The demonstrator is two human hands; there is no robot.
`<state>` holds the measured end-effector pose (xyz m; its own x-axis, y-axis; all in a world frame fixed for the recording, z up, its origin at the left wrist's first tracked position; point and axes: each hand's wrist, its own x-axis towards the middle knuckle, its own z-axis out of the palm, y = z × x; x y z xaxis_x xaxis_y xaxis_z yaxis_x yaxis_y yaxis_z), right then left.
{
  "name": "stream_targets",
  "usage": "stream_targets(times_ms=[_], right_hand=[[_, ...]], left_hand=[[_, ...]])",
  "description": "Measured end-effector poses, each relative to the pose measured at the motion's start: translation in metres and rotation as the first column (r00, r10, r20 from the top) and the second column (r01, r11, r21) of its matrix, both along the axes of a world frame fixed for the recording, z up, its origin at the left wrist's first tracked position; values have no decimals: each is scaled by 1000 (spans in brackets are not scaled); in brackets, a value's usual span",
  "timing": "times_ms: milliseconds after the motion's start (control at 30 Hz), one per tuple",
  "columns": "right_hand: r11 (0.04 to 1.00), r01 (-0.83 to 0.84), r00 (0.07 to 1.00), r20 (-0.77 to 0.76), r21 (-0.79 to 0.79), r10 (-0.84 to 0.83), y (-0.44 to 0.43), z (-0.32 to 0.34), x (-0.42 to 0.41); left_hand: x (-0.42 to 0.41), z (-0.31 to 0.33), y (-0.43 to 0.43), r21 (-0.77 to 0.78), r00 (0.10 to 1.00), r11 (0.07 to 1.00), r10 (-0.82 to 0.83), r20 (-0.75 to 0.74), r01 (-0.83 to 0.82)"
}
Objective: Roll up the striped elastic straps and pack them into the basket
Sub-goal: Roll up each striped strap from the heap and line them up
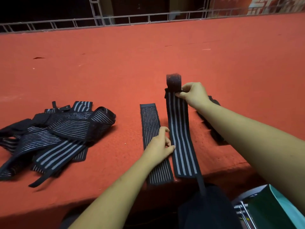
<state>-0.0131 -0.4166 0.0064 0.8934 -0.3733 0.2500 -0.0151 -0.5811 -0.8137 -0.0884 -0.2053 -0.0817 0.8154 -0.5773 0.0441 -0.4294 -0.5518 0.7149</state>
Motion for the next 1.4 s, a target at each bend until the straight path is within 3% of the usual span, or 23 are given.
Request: stream_targets(times_ms=[167, 367, 500, 767, 833, 900, 1000, 1233, 1400], right_hand=[[998, 7, 996, -85, 63, -2, -12, -27, 29], [949, -8, 977, -200, 314, 74, -16, -26, 81], [956, 10, 953, -291, 294, 79, -19, -37, 114], [952, 86, 950, -312, 294, 11, -14, -75, 146], [981, 70, 949, -314, 183, -9, -9, -81, 138], [1000, 6, 955, -296, -27, -14, 2, -81, 117], [954, -160, 948, -309, -254, 77, 24, -85, 63], [810, -381, 900, -379, -447, 214, 38, -107, -48], [749, -327, 933, -325, -576, 157, 42, -121, -78]], left_hand=[[1, -15, 4, 61, 993, 998, -33, 116, 26], [3, -16, 1, 82, 986, 996, -32, 162, 19], [3, -19, 0, 66, 980, 998, -38, 197, 26], [6, -26, 0, 33, 975, 999, -35, 218, 29], [7, -27, 0, 26, 975, 999, -33, 220, 28], [7, -27, 1, 20, 974, 1000, -24, 223, 20], [10, -29, 2, -2, 975, 1000, -2, 223, 2], [8, -31, 2, -32, 986, 999, -6, 166, 12], [2, -26, 5, -253, 985, 964, 121, 124, -87]])
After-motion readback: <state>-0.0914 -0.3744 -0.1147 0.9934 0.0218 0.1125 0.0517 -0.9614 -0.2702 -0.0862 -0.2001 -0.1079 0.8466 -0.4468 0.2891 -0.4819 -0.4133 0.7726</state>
